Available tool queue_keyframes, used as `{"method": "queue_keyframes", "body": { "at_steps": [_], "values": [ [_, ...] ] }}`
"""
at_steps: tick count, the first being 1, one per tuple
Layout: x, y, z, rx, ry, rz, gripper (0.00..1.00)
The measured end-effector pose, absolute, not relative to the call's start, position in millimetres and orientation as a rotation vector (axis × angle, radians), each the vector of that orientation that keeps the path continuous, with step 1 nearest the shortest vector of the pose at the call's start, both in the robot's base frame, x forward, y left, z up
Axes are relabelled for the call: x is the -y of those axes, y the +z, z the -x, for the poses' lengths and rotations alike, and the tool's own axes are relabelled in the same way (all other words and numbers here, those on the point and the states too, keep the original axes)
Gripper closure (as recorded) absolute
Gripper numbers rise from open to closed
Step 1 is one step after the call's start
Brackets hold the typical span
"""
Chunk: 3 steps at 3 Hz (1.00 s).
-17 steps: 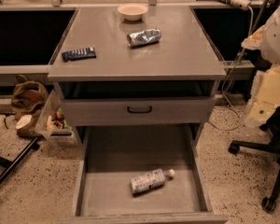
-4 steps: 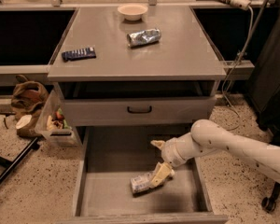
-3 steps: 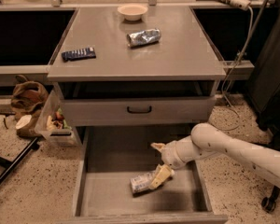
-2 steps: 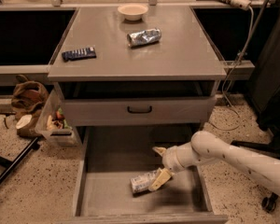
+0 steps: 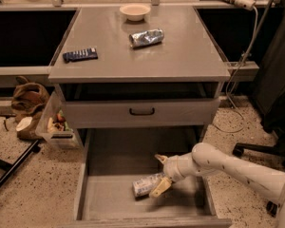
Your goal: Pick blue plastic bottle from middle drawer and place on counter
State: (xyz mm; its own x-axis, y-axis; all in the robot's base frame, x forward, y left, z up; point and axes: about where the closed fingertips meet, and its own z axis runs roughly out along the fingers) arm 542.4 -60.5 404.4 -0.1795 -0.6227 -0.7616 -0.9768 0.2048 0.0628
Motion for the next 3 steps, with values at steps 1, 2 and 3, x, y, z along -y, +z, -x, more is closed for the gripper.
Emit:
{"method": "queue_keyframes", "body": {
  "at_steps": [1,2,3],
  "values": [
    [59.6,390.0,-540.1,-1.908,0.734,1.495,0.00],
    [60.6,378.9,-537.2,-1.915,0.727,1.520,0.20],
    [60.6,378.9,-537.2,-1.915,0.727,1.520,0.41]
  ]
}}
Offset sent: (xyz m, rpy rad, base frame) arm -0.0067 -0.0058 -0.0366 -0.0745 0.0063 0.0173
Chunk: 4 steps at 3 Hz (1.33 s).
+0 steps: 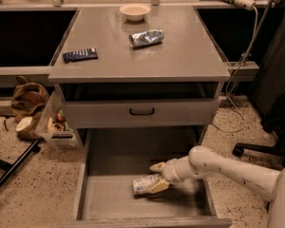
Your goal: Pick blue plastic bottle from middle drawer and place on counter
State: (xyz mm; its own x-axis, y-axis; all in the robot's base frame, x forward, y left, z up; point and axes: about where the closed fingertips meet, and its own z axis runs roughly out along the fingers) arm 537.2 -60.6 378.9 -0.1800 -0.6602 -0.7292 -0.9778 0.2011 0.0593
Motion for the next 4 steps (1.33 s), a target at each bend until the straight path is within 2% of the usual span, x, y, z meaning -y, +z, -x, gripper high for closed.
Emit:
{"method": "queue_keyframes", "body": {
  "at_steps": [1,2,3,4],
  "values": [
    [60.6,378.9,-537.2,-1.915,0.727,1.520,0.65],
    [70.1,424.5,-547.7,-1.898,0.712,1.507,0.88],
    [84.9,509.8,-574.4,-1.811,0.704,1.501,1.00],
    [91.0,586.6,-589.3,-1.722,0.725,1.542,1.00]
  ]
}}
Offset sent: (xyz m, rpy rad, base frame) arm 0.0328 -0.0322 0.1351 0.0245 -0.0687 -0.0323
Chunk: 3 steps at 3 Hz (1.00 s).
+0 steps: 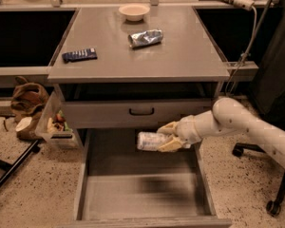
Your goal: Pick blue plastic bottle from middle drawer and place on counter
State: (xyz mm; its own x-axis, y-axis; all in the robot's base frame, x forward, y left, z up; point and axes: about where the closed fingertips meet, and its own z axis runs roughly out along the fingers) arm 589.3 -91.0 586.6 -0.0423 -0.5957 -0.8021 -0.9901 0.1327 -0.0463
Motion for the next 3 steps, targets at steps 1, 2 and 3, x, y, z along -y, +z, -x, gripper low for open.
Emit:
{"method": "queue_keyframes", "body": {
  "at_steps": [1,2,3],
  "values": [
    [93.2,658.9,-587.2,-1.654,0.704,1.591,1.00],
    [93.2,658.9,-587.2,-1.654,0.704,1.591,1.00],
    [96.2,698.2,-593.1,-1.622,0.625,1.649,1.00]
  ]
}}
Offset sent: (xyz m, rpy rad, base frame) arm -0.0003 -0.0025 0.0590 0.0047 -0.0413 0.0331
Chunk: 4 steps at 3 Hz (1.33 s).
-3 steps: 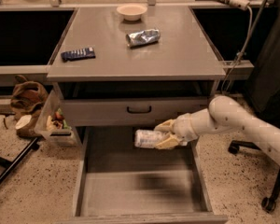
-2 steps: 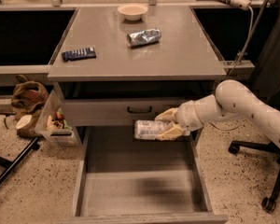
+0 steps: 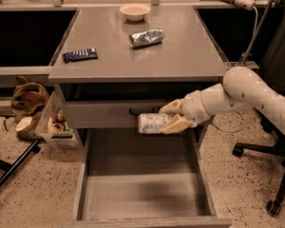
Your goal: Pick blue plastic bottle from middle drawer and place on counter
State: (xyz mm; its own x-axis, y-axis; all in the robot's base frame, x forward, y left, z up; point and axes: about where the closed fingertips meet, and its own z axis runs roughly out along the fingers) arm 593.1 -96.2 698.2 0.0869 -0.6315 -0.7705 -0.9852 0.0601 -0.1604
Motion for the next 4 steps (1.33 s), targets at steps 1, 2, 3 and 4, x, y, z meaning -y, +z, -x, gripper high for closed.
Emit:
{"method": "queue_keyframes", "body": {
  "at_steps": [1,2,3,4],
  "values": [
    [99.8,782.7,-603.0,-1.579,0.506,1.725,1.00],
    [96.5,853.7,-616.5,-1.538,0.379,1.815,1.00],
    [82.3,889.8,-643.0,-1.456,0.346,1.880,1.00],
    [70.2,898.5,-682.4,-1.396,0.318,1.846,1.00]
  ]
}}
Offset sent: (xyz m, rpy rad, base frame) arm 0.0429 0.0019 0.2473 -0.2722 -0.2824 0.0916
